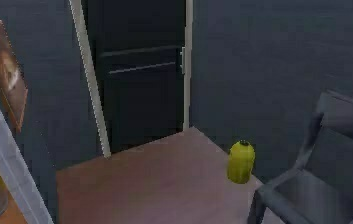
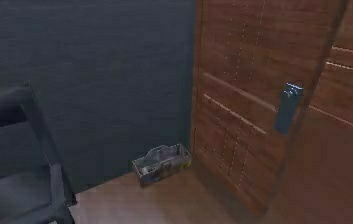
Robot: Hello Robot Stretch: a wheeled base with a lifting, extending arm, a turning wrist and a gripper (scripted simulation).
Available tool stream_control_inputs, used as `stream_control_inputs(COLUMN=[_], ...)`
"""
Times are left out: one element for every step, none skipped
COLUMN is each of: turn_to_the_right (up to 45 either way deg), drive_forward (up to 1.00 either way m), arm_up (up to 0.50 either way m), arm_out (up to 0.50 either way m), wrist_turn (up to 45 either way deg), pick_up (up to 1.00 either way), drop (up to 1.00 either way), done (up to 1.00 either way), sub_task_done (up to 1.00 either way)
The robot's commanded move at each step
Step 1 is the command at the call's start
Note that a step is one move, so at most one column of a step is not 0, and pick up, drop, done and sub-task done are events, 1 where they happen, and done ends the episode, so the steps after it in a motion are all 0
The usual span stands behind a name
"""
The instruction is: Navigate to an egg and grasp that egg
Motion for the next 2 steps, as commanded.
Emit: stream_control_inputs(turn_to_the_right=[-45.0, -45.0], drive_forward=[0.00, 0.00], arm_up=[0.00, 0.00], arm_out=[0.00, 0.00], wrist_turn=[0.0, 0.0], pick_up=[0.00, 0.00], drop=[0.00, 0.00], done=[0.00, 0.00], sub_task_done=[0.00, 0.00])
